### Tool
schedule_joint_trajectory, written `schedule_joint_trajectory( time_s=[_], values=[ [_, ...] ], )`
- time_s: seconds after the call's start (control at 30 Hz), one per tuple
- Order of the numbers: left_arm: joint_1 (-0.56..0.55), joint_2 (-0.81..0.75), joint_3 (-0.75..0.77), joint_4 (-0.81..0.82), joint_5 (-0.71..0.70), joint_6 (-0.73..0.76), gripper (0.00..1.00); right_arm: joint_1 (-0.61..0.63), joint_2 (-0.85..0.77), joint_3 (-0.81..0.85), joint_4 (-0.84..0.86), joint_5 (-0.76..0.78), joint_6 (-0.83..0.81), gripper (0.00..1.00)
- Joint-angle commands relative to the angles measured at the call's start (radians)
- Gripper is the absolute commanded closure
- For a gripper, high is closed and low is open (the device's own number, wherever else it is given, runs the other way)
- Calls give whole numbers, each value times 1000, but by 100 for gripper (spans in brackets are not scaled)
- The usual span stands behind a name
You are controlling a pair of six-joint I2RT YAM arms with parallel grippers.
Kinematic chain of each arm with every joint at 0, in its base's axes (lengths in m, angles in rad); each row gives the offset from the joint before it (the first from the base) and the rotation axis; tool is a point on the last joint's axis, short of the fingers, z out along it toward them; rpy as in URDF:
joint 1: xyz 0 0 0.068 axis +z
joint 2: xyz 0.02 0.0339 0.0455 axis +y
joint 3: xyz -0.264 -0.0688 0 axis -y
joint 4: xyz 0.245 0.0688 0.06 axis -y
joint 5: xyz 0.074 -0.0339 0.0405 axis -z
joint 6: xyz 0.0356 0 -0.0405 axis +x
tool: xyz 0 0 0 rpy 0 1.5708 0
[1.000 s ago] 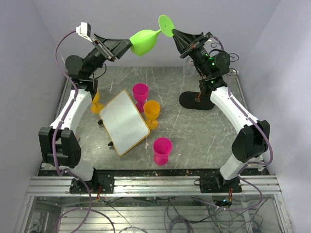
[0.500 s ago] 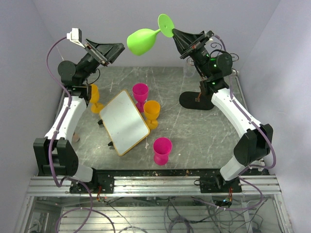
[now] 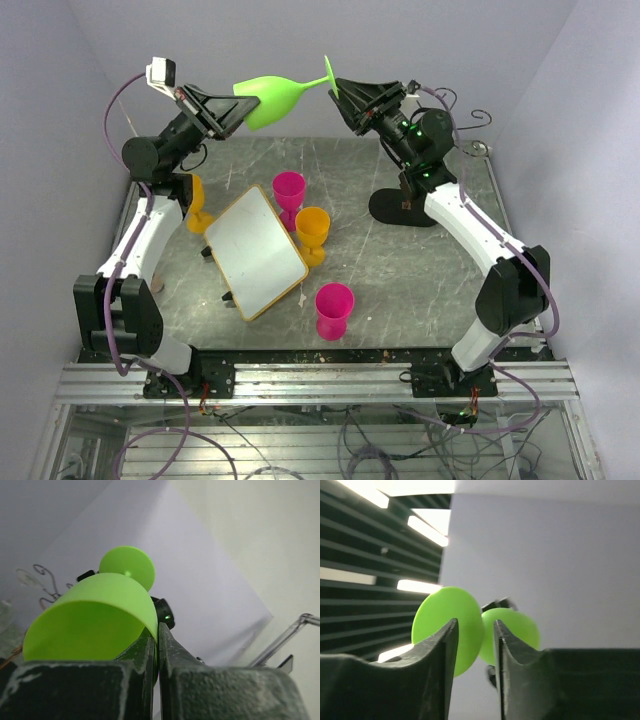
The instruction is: Take the wine glass off the wine glass rack
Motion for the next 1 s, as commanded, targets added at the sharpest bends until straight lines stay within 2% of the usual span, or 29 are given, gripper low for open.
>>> schedule_joint_trajectory(
  time_s=[0.0, 0.1, 0.13, 0.23, 0.33, 0.43, 0.5, 0.57, 0.7, 0.8, 0.97],
  values=[
    [51, -5, 0, -216, 73, 148, 93, -80, -121, -4, -151, 45, -261, 60],
    [114, -66, 31, -555, 36, 391, 93, -167, -207, -11, -338, 154, -462, 52],
    [123, -80, 63, -768, 3, 510, 93, -181, -234, -5, -391, 201, -529, 50],
    [122, -58, 260, -1265, -189, 881, 93, -194, -264, 74, -527, 313, -771, 41],
    [102, 30, 469, -1584, -375, 1141, 93, -196, -265, 184, -611, 353, -991, 38],
    [32, 153, 652, -1812, -560, 1312, 93, -193, -265, 272, -685, 414, -1149, 38],
    [-31, 240, 755, -1913, -696, 1387, 93, -193, -241, 350, -796, 484, -1207, 39],
    [-64, 348, 850, -2010, -752, 1432, 93, -194, -217, 410, -897, 557, -1240, 39],
    [-106, 496, 1003, -2108, -853, 1493, 93, -195, -166, 477, -1006, 575, -1271, 36],
    [-130, 547, 1018, -2106, -905, 1525, 93, -211, -132, 514, -1050, 530, -1249, 34],
    [-144, 613, 987, -2114, -922, 1545, 93, -271, -75, 555, -1094, 365, -1155, 35]
  ],
)
